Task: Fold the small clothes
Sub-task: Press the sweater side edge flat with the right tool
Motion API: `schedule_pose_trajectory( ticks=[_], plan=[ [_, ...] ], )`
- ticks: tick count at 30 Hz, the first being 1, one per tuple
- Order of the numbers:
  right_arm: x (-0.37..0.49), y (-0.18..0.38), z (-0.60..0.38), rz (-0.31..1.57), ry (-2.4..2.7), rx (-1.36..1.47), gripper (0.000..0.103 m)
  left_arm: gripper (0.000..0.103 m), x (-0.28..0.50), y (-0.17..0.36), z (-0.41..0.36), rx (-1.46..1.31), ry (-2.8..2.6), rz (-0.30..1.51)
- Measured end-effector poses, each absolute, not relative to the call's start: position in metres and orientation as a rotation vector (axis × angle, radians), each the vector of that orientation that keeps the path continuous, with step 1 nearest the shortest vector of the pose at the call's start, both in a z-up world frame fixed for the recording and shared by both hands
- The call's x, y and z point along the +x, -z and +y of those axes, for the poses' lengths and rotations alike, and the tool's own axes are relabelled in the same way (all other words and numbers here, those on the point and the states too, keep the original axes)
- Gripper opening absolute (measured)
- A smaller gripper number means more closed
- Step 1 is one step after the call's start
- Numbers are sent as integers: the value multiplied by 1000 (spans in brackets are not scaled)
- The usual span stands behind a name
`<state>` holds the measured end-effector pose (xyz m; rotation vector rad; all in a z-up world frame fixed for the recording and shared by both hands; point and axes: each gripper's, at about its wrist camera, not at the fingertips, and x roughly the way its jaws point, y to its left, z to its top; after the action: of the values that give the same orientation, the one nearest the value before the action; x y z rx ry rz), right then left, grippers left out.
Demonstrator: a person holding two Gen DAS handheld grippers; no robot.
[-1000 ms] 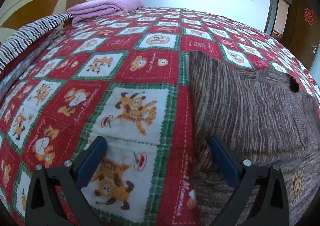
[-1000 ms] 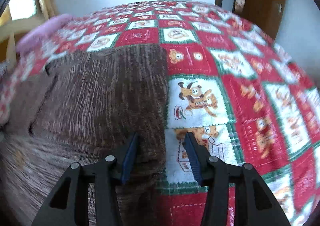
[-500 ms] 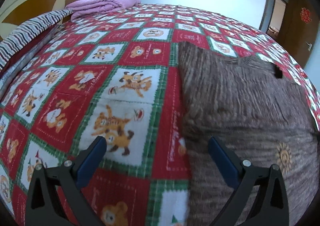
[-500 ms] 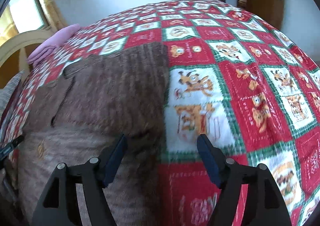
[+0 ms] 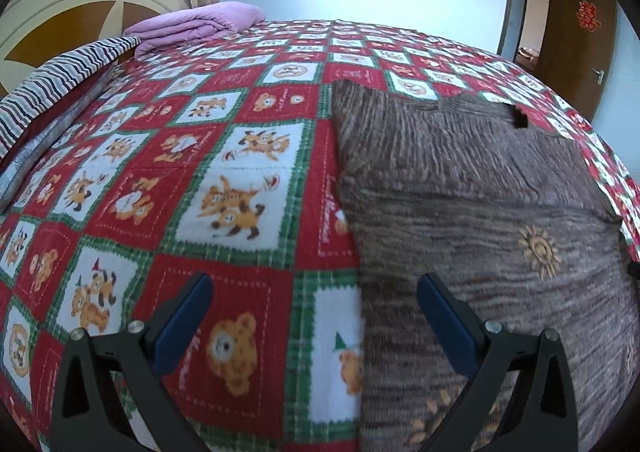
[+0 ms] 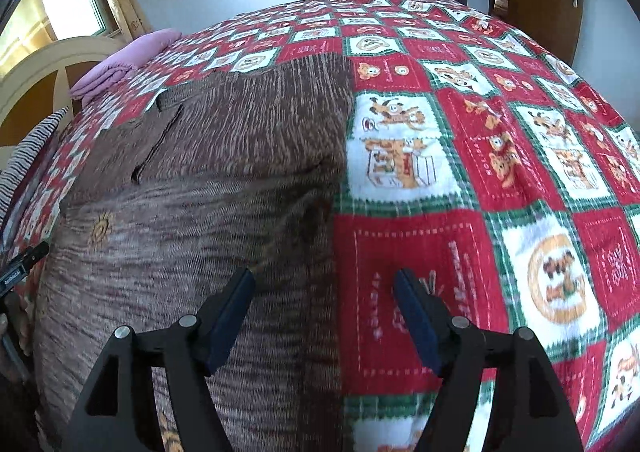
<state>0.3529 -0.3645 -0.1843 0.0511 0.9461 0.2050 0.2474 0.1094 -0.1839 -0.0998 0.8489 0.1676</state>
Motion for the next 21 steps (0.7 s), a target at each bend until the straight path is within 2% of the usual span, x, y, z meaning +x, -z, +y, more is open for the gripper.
schedule_pose_trajectory(
  ticks=[21],
  plan=[
    [302,189,-358,952,-194,-32,76,103,210,191,94,-96,-119,877]
  ],
)
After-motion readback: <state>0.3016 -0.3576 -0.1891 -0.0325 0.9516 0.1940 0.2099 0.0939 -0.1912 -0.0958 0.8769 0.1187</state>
